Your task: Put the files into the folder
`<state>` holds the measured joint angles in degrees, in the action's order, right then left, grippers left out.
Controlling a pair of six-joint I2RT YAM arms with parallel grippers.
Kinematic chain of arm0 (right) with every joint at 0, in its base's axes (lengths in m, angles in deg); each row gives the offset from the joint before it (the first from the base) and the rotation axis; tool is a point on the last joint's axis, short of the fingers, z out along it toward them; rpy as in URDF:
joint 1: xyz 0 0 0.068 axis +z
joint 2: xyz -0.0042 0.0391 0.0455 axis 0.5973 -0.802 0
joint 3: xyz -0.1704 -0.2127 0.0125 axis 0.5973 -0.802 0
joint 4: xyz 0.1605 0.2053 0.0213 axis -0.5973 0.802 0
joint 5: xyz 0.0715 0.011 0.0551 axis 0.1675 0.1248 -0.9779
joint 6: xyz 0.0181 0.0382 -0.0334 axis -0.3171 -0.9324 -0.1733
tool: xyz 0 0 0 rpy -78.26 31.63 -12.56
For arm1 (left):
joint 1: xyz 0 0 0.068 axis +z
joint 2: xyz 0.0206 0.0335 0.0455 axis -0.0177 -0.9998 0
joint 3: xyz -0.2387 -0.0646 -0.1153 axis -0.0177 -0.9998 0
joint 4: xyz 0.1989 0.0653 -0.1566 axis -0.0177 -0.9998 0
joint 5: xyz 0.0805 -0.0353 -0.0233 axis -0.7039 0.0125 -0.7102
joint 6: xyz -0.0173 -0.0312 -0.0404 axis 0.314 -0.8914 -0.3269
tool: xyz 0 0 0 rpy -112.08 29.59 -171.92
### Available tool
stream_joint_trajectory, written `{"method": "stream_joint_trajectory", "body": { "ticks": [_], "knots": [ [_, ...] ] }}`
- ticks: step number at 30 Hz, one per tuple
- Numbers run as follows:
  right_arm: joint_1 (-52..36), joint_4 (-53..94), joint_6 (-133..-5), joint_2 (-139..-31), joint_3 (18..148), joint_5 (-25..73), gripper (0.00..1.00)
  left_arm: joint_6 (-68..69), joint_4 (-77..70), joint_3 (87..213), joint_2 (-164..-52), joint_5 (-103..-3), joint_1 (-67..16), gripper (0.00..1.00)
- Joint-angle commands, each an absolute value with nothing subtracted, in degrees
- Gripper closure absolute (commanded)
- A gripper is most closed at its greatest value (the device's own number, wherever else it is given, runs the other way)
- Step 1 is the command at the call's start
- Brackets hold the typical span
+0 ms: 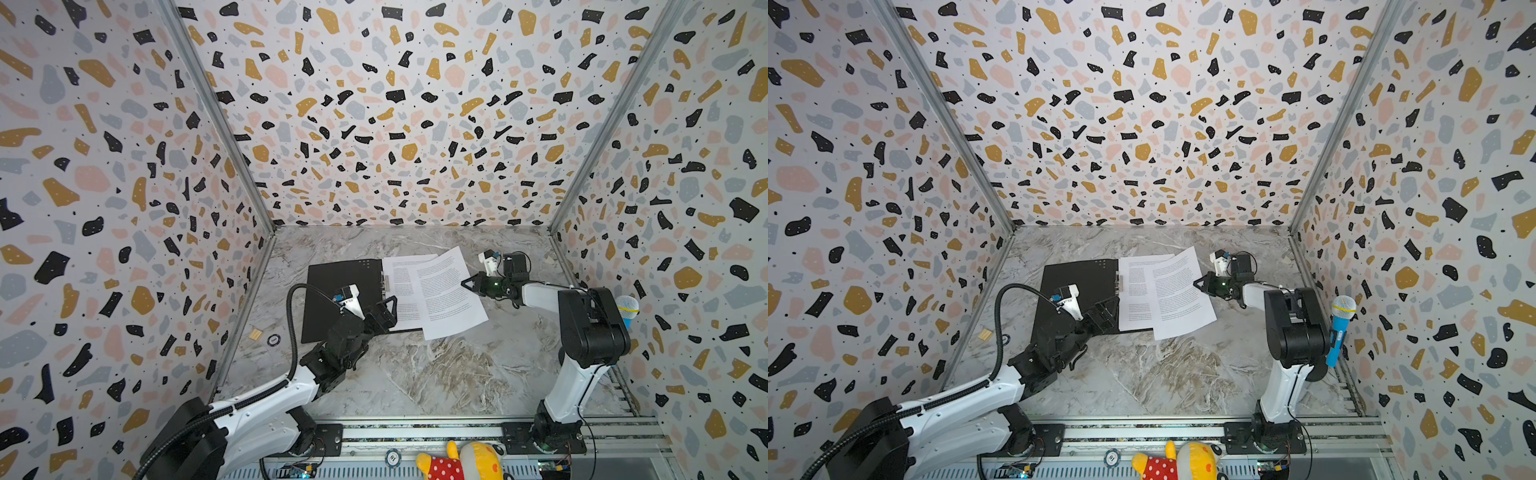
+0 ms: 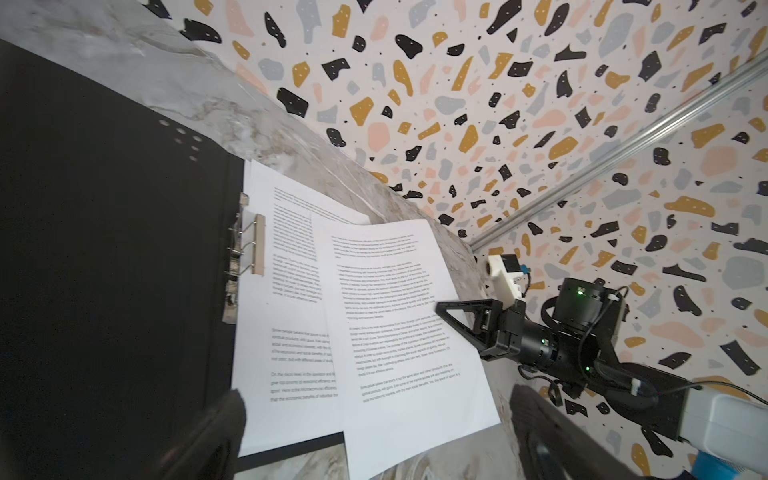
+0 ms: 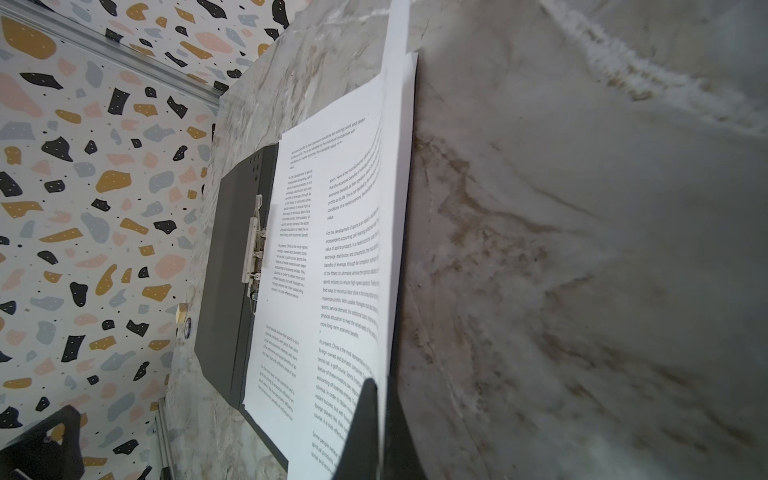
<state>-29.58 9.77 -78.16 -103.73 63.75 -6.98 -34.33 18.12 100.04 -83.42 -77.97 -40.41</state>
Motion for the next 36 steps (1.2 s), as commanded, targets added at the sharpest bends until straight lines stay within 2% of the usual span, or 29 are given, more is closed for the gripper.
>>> {"method": "stream_joint_trajectory", "body": {
  "ticks": [1,11,36],
  "knots": [
    [-29.4,8.9,-77.6,-101.3,63.2,-6.2,1.00,-33.0,15.7,98.7,-80.8,-79.9,-38.6,0.01],
    [-29.1,5.6,-81.0,-101.5,62.5,-5.9,1.00,-34.7,13.7,94.4,-78.0,-81.1,-33.8,0.01],
    [-21.4,1.2,-90.6,-111.2,72.2,-3.0,1.00,-30.7,20.6,95.3,-89.1,-71.0,-28.7,0.00]
  ]
}}
